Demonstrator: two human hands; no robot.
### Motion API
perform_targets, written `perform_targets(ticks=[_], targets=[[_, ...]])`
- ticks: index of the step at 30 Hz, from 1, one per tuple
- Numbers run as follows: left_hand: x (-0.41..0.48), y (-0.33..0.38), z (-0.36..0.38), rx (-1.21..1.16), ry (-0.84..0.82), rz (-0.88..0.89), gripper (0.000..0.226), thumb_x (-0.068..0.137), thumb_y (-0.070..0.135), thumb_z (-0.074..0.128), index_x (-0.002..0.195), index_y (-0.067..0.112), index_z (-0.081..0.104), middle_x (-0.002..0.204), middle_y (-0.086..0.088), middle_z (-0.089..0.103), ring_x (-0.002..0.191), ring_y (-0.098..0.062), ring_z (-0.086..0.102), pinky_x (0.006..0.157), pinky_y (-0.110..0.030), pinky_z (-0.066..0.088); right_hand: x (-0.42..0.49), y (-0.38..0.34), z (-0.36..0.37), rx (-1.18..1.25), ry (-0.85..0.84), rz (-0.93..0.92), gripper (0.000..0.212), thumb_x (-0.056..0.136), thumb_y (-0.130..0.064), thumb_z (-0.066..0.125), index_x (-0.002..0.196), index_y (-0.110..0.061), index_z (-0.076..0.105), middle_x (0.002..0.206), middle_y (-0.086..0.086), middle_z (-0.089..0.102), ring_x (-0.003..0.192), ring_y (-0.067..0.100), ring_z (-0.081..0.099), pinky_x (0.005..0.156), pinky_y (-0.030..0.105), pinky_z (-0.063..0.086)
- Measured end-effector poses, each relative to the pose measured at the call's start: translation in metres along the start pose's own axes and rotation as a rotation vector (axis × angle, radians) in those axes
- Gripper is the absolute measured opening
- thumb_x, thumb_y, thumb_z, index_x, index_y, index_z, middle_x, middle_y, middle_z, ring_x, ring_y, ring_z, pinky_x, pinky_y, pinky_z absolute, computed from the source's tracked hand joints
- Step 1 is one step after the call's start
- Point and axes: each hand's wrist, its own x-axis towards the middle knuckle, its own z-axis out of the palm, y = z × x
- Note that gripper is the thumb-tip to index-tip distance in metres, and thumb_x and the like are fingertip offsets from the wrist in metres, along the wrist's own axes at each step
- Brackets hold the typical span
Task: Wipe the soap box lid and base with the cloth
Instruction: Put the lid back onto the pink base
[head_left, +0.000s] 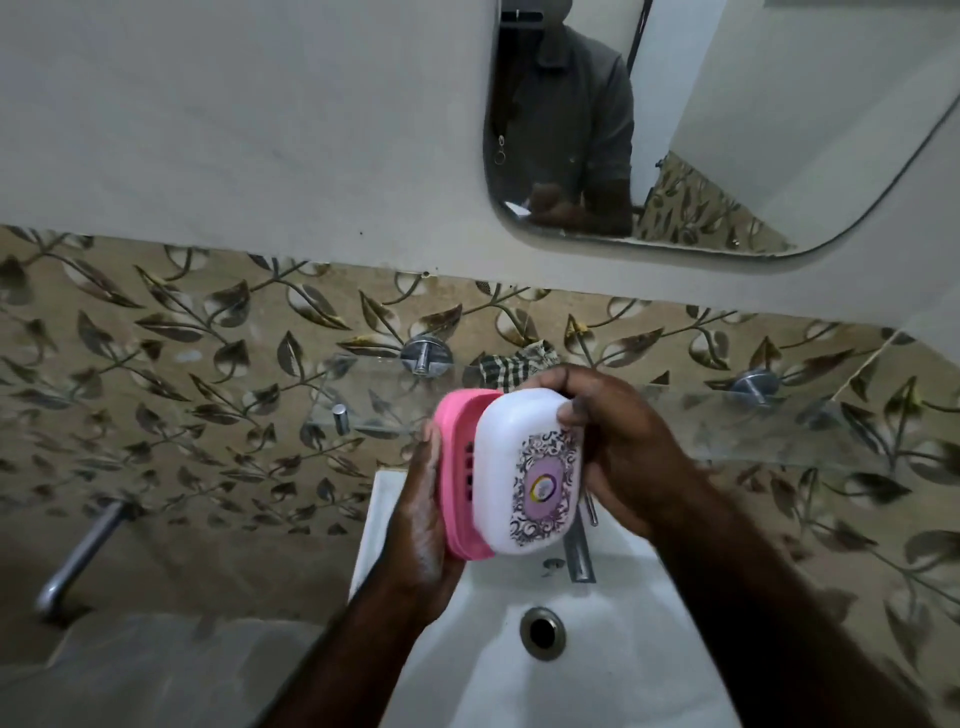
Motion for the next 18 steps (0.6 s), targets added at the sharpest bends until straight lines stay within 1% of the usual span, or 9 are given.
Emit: perform_targets(ticks=[3, 6, 8, 9, 11, 12, 14, 16, 18], targets=[[-0.008, -0.005, 0.007, -0.064, 0.014, -0.055, 0.057, 0.089, 0.053, 0.045, 0.131, 0.016, 0.057, 0.129, -0.012, 0.064, 0.119, -0.030, 0.061, 0.096, -0.046, 0.052, 0.010, 0.027, 0.012, 0.017, 0.302, -0.001, 0.023, 0.072, -0.019, 0.051, 0.087, -0.013, 0.067, 0.082, 0.015, 0.063, 0.073, 0.026, 0.056, 0.067, 0.035, 0.046], [-0.010, -0.008, 0.007, -0.043, 0.073, -0.069, 0.055, 0.088, 0.050, 0.042, 0.128, 0.017, 0.059, 0.122, -0.008, 0.069, 0.111, -0.024, 0.066, 0.089, -0.041, 0.057, 0.008, 0.046, 0.023, -0.226, 0.457, -0.020, 0.016, 0.085, -0.023, 0.054, 0.095, -0.025, 0.066, 0.086, -0.005, 0.070, 0.075, 0.020, 0.064, 0.070, 0.039, 0.054], [-0.009, -0.011, 0.007, -0.001, 0.112, -0.066, 0.058, 0.086, 0.053, 0.042, 0.129, 0.018, 0.058, 0.121, -0.007, 0.069, 0.109, -0.023, 0.067, 0.079, -0.036, 0.059, 0.003, 0.052, 0.027, -0.338, 0.482, -0.071, 0.017, 0.094, -0.015, 0.053, 0.099, -0.025, 0.065, 0.086, -0.012, 0.070, 0.078, 0.007, 0.066, 0.071, 0.033, 0.055], [-0.008, -0.012, 0.008, 0.016, 0.144, -0.064, 0.061, 0.084, 0.056, 0.043, 0.130, 0.018, 0.057, 0.122, -0.006, 0.069, 0.110, -0.022, 0.067, 0.078, -0.035, 0.058, 0.001, 0.054, 0.029, -0.374, 0.470, -0.114, 0.017, 0.096, -0.014, 0.052, 0.101, -0.024, 0.065, 0.087, -0.015, 0.069, 0.079, 0.000, 0.064, 0.070, 0.025, 0.054], [-0.007, -0.015, 0.010, 0.029, 0.222, -0.039, 0.066, 0.082, 0.060, 0.047, 0.132, 0.018, 0.057, 0.124, -0.006, 0.068, 0.112, -0.022, 0.065, 0.085, -0.035, 0.054, -0.004, 0.058, 0.035, -0.450, 0.422, -0.174, 0.020, 0.096, -0.023, 0.048, 0.108, -0.021, 0.063, 0.098, -0.018, 0.067, 0.089, -0.007, 0.061, 0.076, 0.014, 0.048], [-0.007, -0.016, 0.011, 0.025, 0.250, -0.021, 0.067, 0.082, 0.062, 0.050, 0.131, 0.018, 0.058, 0.124, -0.006, 0.067, 0.113, -0.021, 0.065, 0.088, -0.036, 0.051, -0.007, 0.061, 0.037, -0.493, 0.398, -0.181, 0.029, 0.094, -0.030, 0.045, 0.115, -0.022, 0.062, 0.108, -0.016, 0.066, 0.098, -0.007, 0.060, 0.084, 0.015, 0.048], [-0.007, -0.017, 0.013, 0.028, 0.253, 0.006, 0.068, 0.081, 0.066, 0.053, 0.129, 0.018, 0.060, 0.123, -0.006, 0.068, 0.113, -0.020, 0.065, 0.092, -0.036, 0.050, -0.011, 0.067, 0.044, -0.568, 0.388, -0.183, 0.046, 0.093, -0.044, 0.039, 0.130, -0.022, 0.056, 0.128, -0.010, 0.060, 0.117, 0.000, 0.055, 0.100, 0.025, 0.045], [-0.008, -0.017, 0.016, 0.054, 0.211, 0.021, 0.066, 0.081, 0.064, 0.050, 0.126, 0.017, 0.061, 0.119, -0.005, 0.070, 0.109, -0.019, 0.067, 0.084, -0.031, 0.055, -0.014, 0.069, 0.048, -0.618, 0.426, -0.248, 0.055, 0.094, -0.049, 0.031, 0.136, -0.021, 0.051, 0.137, -0.007, 0.055, 0.127, 0.004, 0.049, 0.107, 0.031, 0.041], [-0.007, -0.015, 0.016, 0.078, 0.194, 0.018, 0.061, 0.083, 0.060, 0.048, 0.123, 0.017, 0.063, 0.116, -0.006, 0.072, 0.106, -0.020, 0.069, 0.076, -0.028, 0.057, -0.013, 0.069, 0.051, -0.646, 0.451, -0.299, 0.057, 0.094, -0.047, 0.026, 0.137, -0.018, 0.050, 0.138, -0.005, 0.054, 0.129, 0.005, 0.047, 0.108, 0.033, 0.040]])
